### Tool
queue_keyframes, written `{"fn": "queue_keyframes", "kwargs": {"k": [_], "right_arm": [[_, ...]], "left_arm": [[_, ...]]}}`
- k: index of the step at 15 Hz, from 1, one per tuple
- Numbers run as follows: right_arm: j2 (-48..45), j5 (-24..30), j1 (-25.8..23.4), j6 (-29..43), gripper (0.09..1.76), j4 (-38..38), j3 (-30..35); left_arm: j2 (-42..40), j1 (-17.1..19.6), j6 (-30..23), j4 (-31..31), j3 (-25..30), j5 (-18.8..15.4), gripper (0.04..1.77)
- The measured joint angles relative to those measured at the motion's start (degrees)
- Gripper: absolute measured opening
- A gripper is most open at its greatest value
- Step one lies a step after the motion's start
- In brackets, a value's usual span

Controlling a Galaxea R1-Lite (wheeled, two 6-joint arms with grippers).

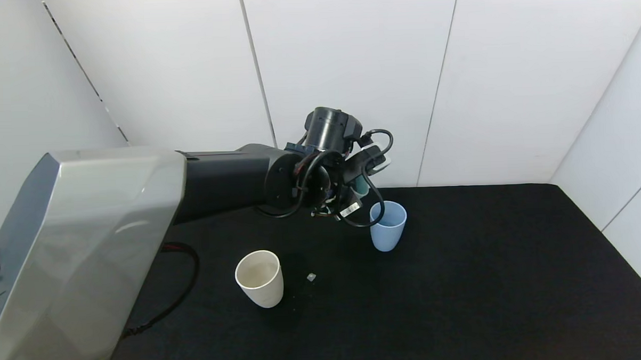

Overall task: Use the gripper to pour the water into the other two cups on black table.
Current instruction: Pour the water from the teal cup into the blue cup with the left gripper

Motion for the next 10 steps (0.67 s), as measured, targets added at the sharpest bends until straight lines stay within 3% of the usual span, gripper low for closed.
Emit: {"fn": "queue_keyframes", "kwargs": {"k": [10], "right_arm": [[0.00,0.00,0.00,-0.02,1.71,-0.02,0.00]], "left_arm": [[0.91,-2.80,5.29,-0.68,-0.67,5.68,1.12]]}}
